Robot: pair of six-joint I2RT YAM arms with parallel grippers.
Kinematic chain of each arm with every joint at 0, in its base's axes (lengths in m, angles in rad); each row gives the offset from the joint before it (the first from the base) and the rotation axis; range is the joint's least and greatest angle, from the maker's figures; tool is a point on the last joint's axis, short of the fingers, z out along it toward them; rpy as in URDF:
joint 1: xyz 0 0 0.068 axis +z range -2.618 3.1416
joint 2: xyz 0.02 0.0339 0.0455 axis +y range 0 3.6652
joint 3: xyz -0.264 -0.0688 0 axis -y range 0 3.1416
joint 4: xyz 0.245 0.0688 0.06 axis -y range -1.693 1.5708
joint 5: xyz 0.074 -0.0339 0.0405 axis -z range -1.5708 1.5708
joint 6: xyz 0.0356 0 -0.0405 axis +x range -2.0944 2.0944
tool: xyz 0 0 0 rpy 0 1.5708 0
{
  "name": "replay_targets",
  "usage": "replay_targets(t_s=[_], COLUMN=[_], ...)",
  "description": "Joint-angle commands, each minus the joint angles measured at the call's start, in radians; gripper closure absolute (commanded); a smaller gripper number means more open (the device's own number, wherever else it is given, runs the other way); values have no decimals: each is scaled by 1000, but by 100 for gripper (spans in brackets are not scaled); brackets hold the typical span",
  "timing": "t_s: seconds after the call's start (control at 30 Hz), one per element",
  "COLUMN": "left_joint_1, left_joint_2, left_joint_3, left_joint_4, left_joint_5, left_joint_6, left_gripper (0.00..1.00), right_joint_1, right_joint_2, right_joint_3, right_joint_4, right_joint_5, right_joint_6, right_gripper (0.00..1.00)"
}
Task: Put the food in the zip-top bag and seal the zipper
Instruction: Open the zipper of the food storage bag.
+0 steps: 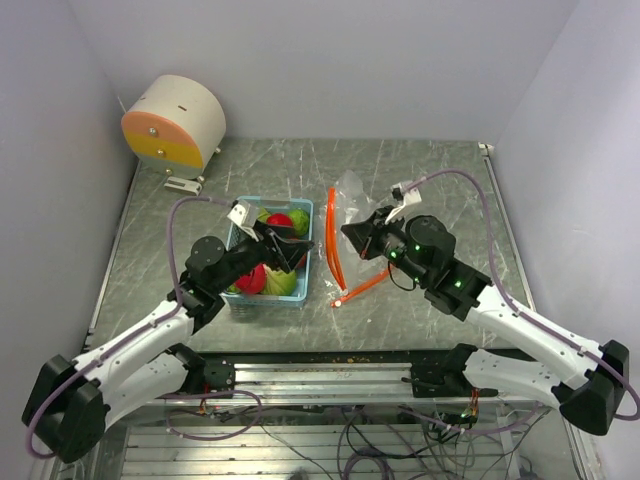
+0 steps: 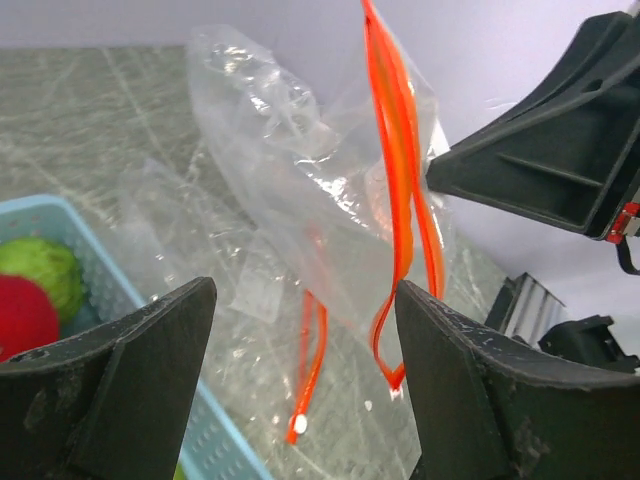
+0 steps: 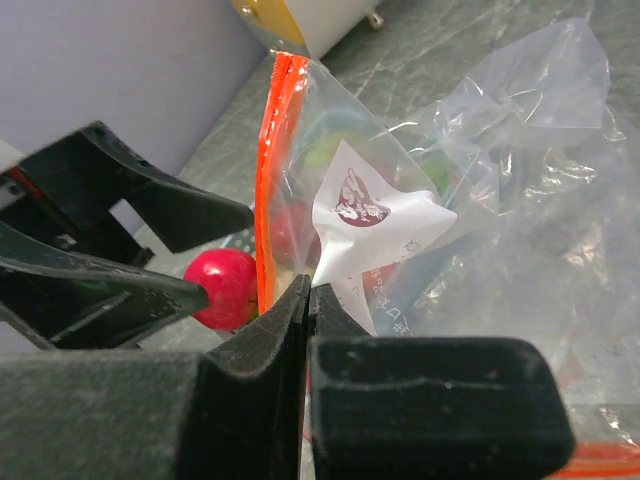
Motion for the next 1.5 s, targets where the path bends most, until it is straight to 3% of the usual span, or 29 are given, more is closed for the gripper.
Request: replay_targets(t_s=[0.0,0.27,0.8,0.9,0.97,1.03,1.07,1.2,1.33,1.47], left_joint_1=[7,5,-66,-74,-75,-74,-74,-75,-74,-75], left_joint_2=[82,205,317,353,368,371,366,274,110,7], left_joint_3=[-36,-60,3,21,35,54,70,141,197,258], left_joint_4=[296,481,424,423,414,386,346,57,-273,-502], left_joint_5=[133,194,145,146,163,171,161,85,-119,-291], left_joint_6=[-79,-155,-109,-105,-104,-96,-88,-21,48,100], left_gripper=[18,26,29,44,62,87,92,93,93,93], right_joint_1=[-21,-53,-64,-65,-64,-64,-65,-68,-68,-68], right_joint_2=[-2,11,60,63,54,39,33,1,-21,-27], right_joint_3=[0,-10,-17,-9,-9,-11,-10,2,25,39], right_joint_4=[94,158,259,263,257,240,223,118,-38,-145], right_joint_5=[-56,-116,-183,-197,-195,-180,-163,-62,130,303], right_joint_6=[54,111,169,178,177,168,158,102,35,-16], right_gripper=[100,100,100,100,100,100,100,100,100,100])
